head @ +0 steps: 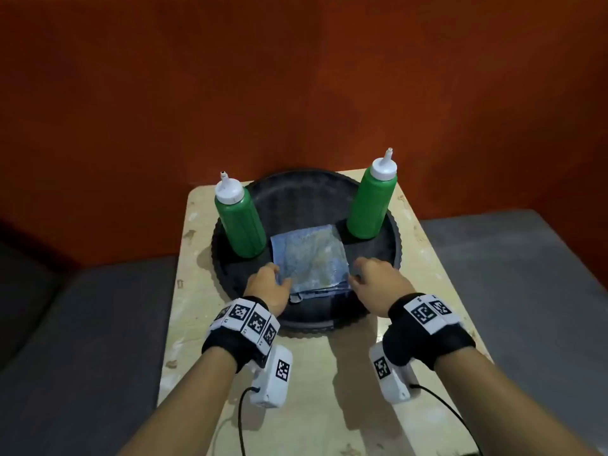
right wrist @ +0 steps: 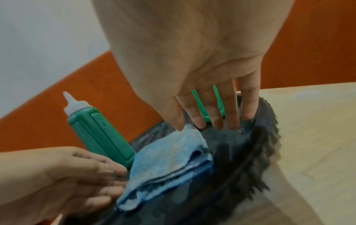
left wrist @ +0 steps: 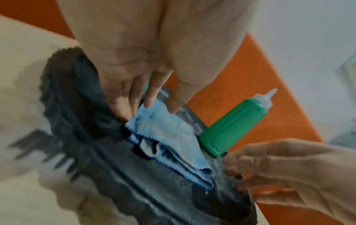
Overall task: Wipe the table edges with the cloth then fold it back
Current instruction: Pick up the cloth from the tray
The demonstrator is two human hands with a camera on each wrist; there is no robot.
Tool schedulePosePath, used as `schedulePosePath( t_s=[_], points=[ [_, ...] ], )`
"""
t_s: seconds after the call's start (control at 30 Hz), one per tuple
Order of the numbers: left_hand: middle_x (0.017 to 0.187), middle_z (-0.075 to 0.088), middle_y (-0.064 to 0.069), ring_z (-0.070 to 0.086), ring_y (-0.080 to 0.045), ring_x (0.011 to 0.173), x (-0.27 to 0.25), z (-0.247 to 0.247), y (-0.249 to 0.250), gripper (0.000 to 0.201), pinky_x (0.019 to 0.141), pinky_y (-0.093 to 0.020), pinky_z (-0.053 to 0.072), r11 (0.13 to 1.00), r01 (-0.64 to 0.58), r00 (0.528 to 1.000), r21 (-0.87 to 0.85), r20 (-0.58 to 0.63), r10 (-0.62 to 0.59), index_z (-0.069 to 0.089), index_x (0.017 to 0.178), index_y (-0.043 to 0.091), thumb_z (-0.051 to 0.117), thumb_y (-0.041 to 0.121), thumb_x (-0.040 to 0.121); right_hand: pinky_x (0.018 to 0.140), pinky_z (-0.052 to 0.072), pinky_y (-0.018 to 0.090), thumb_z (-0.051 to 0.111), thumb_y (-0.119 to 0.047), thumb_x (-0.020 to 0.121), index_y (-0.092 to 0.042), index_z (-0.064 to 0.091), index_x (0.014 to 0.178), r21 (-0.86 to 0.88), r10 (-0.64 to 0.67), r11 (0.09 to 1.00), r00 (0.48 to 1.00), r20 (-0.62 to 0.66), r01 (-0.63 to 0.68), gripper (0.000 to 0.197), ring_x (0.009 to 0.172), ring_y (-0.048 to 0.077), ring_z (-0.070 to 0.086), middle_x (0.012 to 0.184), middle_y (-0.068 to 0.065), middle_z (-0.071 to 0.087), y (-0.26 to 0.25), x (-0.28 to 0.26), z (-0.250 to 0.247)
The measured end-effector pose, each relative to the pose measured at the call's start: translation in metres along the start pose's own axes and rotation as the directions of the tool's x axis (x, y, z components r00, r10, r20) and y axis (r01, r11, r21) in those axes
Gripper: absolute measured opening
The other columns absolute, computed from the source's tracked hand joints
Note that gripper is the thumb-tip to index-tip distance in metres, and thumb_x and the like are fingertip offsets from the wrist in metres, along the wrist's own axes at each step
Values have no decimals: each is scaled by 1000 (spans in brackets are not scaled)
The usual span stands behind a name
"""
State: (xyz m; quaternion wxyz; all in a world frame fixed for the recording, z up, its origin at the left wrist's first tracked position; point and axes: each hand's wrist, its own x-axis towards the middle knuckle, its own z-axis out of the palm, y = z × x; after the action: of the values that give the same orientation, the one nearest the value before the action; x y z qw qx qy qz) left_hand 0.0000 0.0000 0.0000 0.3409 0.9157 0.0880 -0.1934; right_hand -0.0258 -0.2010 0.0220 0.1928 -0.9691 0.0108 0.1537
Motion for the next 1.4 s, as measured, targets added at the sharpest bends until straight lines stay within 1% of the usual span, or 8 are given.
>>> schedulePosePath(
  t_s=[0.2, 0.4, 0.83, 0.97, 1.03, 1.1, 1.23, 1.4],
  points=[
    [117, 64, -16, 59, -31, 111, 35, 7, 11, 43, 87, -30, 45, 956, 181, 969, -231, -122, -213, 50, 127, -2, 59, 22, 92, 79, 43, 40, 41, -23, 93, -9, 56, 100, -173, 25, 985, 1000, -11, -26, 22, 102, 35, 55, 109, 14, 60, 19, 17, 17],
    [64, 47, -11, 50, -29, 65, 46, 17, 10, 28, 61, -30, 35, 974, 123, 991, -190, -33, -132, 49, 72, 2, 57, 21, 91, 79, 34, 37, 42, -24, 91, -10, 52, 114, -344, -16, 938, 998, 62, 36, 29, 111, 31, 52, 131, 11, 47, 17, 9, 23],
    [83, 59, -18, 61, -27, 79, 6, -13, 31, 36, 76, -39, 48, 752, -116, 986, -649, 17, 167, 52, 84, 6, 44, 39, 73, 98, 34, 40, 41, -24, 91, -9, 47, 127, -365, 66, 931, 991, 113, -20, 40, 125, 32, 44, 147, 13, 35, 9, 8, 21],
    [108, 68, -12, 66, -27, 100, -9, -11, 49, 23, 92, -47, 52, 694, -118, 965, -711, 84, 250, 60, 100, 23, 42, 27, 86, 98, 42, 38, 39, -14, 92, -11, 58, 120, 88, 70, 994, 997, -9, -69, 33, 119, 30, 52, 134, 8, 56, 19, 5, 16],
    [110, 68, -9, 66, -25, 102, -14, -8, 62, 28, 93, -47, 51, 679, -114, 955, -725, 107, 275, 60, 103, 27, 42, 29, 82, 101, 45, 38, 40, -12, 95, -10, 64, 116, 563, 149, 820, 988, -33, -105, 32, 114, 23, 59, 123, 7, 65, 20, 0, 9],
    [112, 69, -10, 66, -26, 103, -20, -2, 76, 31, 93, -47, 51, 638, -71, 954, -767, 135, 268, 62, 108, 23, 44, 26, 83, 93, 51, 37, 41, -19, 96, -6, 66, 109, 894, 227, 422, 972, 55, -149, 31, 100, 22, 66, 111, 11, 70, 19, -5, -1],
    [109, 66, -18, 64, -29, 94, -22, 16, 101, 27, 81, -38, 52, 519, 99, 954, -849, 228, 193, 58, 114, 9, 39, 8, 95, 72, 57, 34, 27, -46, 98, -6, 69, 90, 940, 192, -269, 944, 268, -211, 59, 78, 22, 71, 84, 11, 73, 39, -16, -28],
    [112, 65, -16, 64, -25, 88, -12, 49, 133, 30, 67, -30, 56, 524, 189, 928, -831, 326, 183, 57, 119, 10, 38, 7, 97, 86, 54, 50, 38, -52, 93, -9, 77, 89, 875, 228, -462, 934, 275, -145, 57, 94, 32, 70, 99, 16, 73, 95, -19, -40]
  ],
)
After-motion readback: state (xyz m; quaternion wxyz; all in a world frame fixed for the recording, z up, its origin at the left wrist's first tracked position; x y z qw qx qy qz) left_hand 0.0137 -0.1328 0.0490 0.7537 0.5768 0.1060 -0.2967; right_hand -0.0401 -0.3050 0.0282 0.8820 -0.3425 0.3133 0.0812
